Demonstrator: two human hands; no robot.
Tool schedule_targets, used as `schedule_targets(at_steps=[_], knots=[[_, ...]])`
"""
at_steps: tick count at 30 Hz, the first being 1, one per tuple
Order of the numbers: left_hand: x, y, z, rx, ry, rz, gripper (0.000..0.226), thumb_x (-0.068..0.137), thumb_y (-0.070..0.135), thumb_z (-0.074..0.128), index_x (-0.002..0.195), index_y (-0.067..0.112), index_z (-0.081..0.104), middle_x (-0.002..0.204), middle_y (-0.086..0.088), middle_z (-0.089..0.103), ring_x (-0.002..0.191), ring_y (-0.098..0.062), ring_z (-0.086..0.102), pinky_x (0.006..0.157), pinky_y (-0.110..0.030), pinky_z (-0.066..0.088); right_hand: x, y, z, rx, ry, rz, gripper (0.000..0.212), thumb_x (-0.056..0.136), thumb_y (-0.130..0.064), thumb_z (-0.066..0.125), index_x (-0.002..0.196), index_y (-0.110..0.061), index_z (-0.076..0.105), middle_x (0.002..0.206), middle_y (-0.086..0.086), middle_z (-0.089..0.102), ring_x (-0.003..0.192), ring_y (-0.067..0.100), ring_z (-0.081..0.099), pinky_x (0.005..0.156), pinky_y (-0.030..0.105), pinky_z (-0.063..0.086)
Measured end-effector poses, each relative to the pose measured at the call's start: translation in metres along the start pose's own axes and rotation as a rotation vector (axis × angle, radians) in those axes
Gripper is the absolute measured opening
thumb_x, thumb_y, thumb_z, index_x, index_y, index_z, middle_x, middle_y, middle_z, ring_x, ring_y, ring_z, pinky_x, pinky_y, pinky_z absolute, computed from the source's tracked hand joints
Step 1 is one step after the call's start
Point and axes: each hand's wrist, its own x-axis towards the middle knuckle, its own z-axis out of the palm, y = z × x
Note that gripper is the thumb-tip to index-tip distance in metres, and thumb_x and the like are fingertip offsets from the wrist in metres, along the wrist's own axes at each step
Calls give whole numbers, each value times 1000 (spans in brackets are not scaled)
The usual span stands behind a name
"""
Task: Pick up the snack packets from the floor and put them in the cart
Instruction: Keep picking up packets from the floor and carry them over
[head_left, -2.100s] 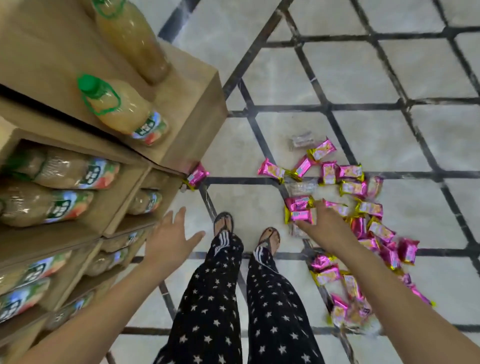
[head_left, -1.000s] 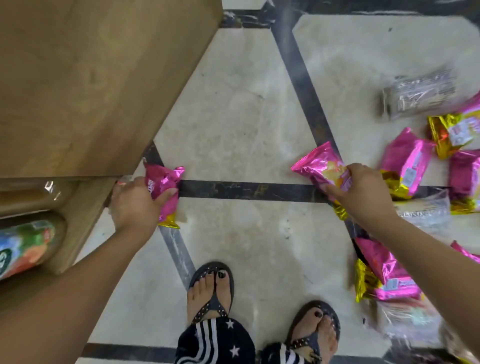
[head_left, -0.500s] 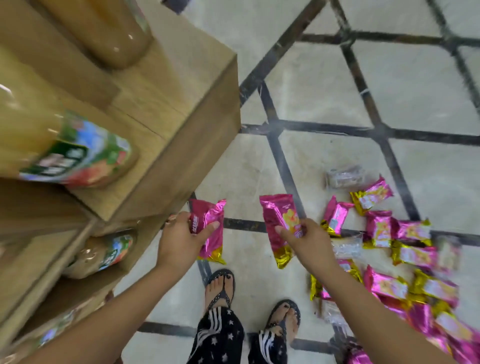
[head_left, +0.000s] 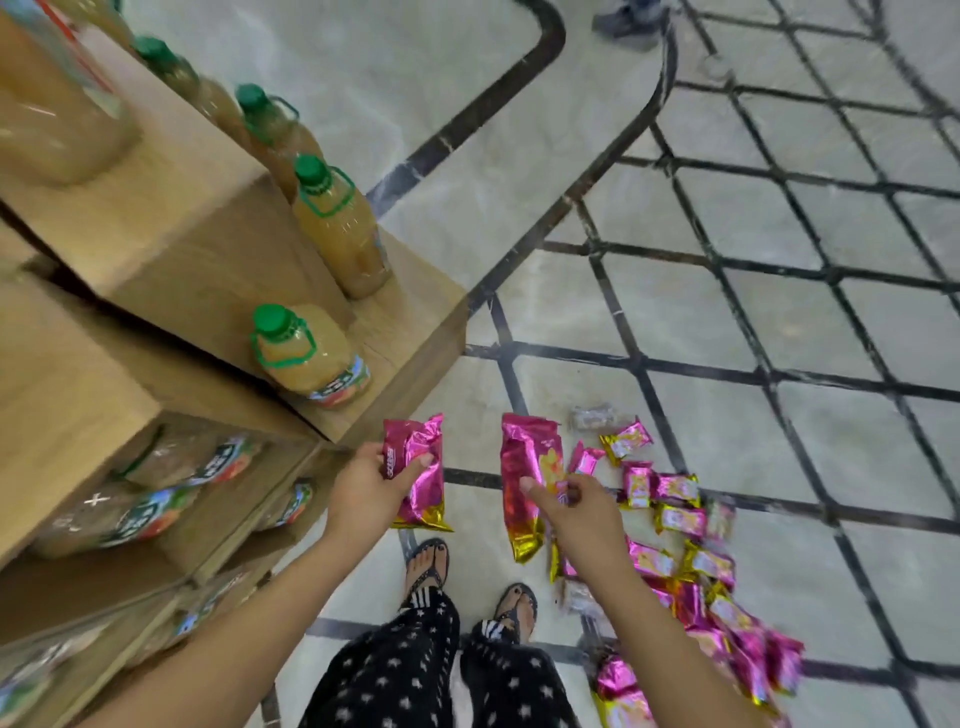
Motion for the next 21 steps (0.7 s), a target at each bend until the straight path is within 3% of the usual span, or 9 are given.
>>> schedule_targets(at_steps=[3,7,10,14,18,21], knots=[[-49,12,-22,-42,45,29,37,82,48,72,96,18,58,70,9,62,63,-5,57,51,-21,35,-43,-10,-18,135,56,-25,42,79,-47,72,79,-11,51,64,-3,51,55,10,49,54,23,37],[-116,20,-37,-159,76,43,42,78,52,73,102,20,62,76,7,71,63,0,66,57,-24,50,-88,-12,-43,203,41,-61,38,84,-45,70,72,-16,47,67,-4,46,58,10,47,53,19,37],[-159,17,-43,-230,142,41,49,72,63,71,103,26,62,80,9,73,71,-3,68,66,-33,57,-109,-10,-57,213,6,-105,38,85,-44,68,67,-21,43,66,-6,43,61,10,44,56,25,33],[-212,5,-44,-303,301,14,48,73,63,69,104,27,63,84,9,72,72,-2,67,56,-18,46,-132,-5,-67,170,-104,-177,39,84,-47,68,78,-10,58,73,0,56,69,11,53,60,26,38],[-264,-16,-38,-393,452,-79,46,76,59,70,104,23,63,82,8,69,71,-8,63,56,-23,41,-152,2,-67,97,-216,-229,42,83,-49,69,92,-9,63,86,1,63,78,9,57,64,25,42],[-305,-39,-35,-460,581,-156,44,76,58,71,104,26,61,87,9,70,79,-8,66,62,-26,45,-169,8,-52,20,-314,-263,39,83,-48,70,80,-11,59,78,2,58,71,12,54,63,28,42]])
